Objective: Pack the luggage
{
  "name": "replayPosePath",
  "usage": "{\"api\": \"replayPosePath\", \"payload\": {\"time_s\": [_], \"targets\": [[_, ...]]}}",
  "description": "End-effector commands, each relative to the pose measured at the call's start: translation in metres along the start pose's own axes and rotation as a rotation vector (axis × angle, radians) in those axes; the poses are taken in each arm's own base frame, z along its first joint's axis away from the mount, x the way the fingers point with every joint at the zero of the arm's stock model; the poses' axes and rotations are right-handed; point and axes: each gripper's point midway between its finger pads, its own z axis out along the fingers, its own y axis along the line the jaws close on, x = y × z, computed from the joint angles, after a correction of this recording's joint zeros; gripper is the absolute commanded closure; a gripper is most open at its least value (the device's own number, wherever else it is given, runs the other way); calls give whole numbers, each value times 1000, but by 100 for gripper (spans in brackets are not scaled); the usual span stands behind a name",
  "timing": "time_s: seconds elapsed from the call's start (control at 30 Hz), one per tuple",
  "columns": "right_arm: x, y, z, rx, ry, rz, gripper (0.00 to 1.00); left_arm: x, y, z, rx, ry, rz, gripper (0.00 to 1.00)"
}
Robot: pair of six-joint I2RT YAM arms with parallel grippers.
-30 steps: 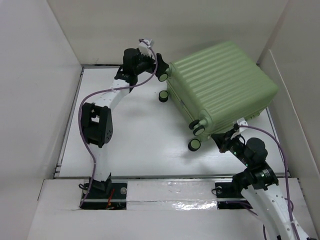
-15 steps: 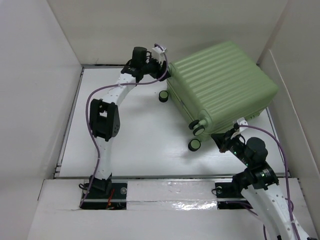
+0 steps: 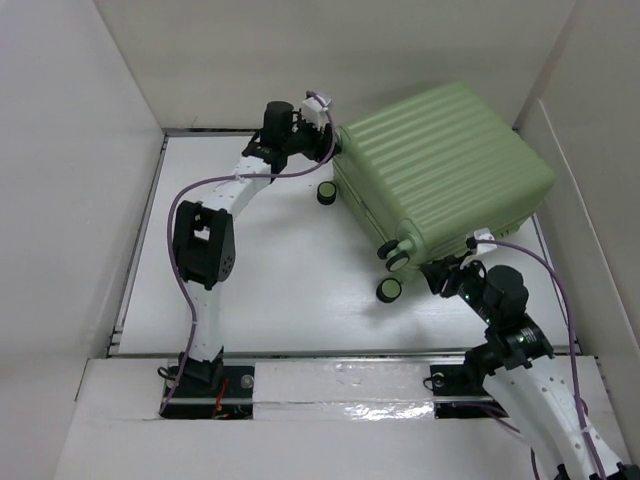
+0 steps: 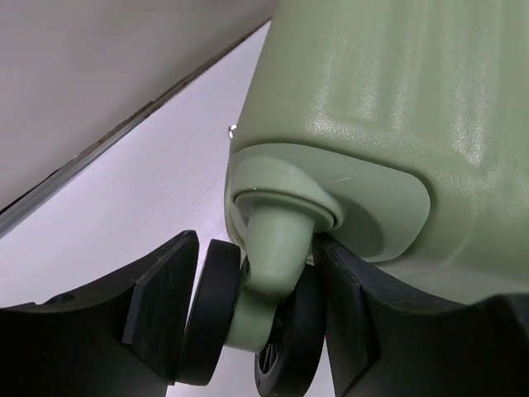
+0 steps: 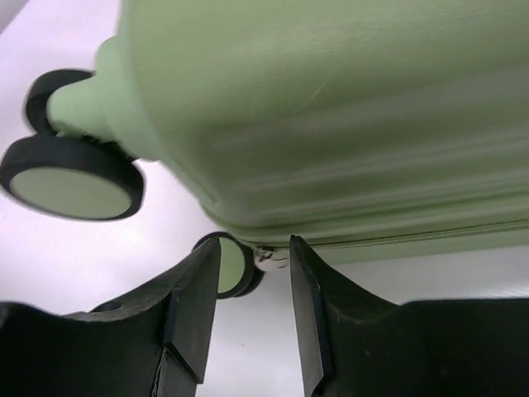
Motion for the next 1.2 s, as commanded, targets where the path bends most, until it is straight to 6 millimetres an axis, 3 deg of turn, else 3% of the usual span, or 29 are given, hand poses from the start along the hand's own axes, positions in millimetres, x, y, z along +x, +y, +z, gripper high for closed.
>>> {"api": "replayPosePath", "payload": {"time_s": [0.0,0.03,0.07,0.1,0.13,0.17,0.2,0.23,0.27,0.3,0.33,0.47,0.5,0.6,0.7,0.73,0.8,0.83,0.9,0.93,1.0,1.03,1.1,1.13,1.17], "targets": [[-47,-6,1,62,-132,-27,54,38,48,-31,-221,23,-124,100],[-53,-6,7,61,-138,-32,54,31,58,-39,-272,-34,-171,100],[-54,-4,13,48,-133,-47,54,44,71,-48,-302,-42,-220,100],[-56,-2,18,28,-131,-58,54,79,70,-52,-314,-4,-293,100],[-58,0,30,13,-112,-72,54,68,67,-57,-325,-75,-333,100],[-56,5,35,-18,-92,-76,54,76,71,-64,-357,-92,-358,100],[-60,7,41,-35,-98,-82,54,112,63,-71,-381,-57,-402,100],[-67,9,47,-50,-125,-94,54,91,64,-80,-420,-146,-387,100],[-63,9,55,-57,-104,-91,54,95,61,-86,-437,-166,-438,100],[-65,6,59,-54,-111,-89,54,111,58,-94,-453,-179,-475,100],[-73,9,63,-73,-147,-100,54,96,53,-108,-459,-241,-492,100],[-69,19,82,-156,-80,-107,54,86,36,-155,-544,-363,-535,100],[-68,20,82,-160,-77,-102,54,90,35,-155,-546,-354,-535,100],[-72,29,79,-207,-116,-78,54,59,25,-168,-543,-408,-522,100],[-71,41,73,-249,-115,-84,54,38,21,-173,-522,-423,-529,100],[-69,45,72,-257,-105,-86,54,41,21,-175,-534,-406,-559,100],[-66,48,71,-259,-91,-104,53,40,19,-179,-539,-412,-570,79],[-63,49,69,-254,-77,-108,53,32,19,-189,-556,-447,-570,53],[-67,43,64,-217,-91,-121,53,30,15,-199,-577,-482,-603,32],[-62,38,61,-185,-77,-118,53,16,12,-214,-590,-531,-605,22],[-67,25,53,-108,-111,-119,55,6,6,-228,-606,-571,-618,18],[-63,21,50,-87,-108,-117,56,-10,-4,-242,-598,-623,-607,17],[-55,12,45,-42,-119,-99,61,-22,-18,-251,-571,-658,-604,18],[-52,10,44,-33,-124,-88,66,-35,-36,-256,-518,-690,-590,28],[-47,7,44,-20,-124,-68,80,-38,-47,-253,-477,-690,-582,36]]}}
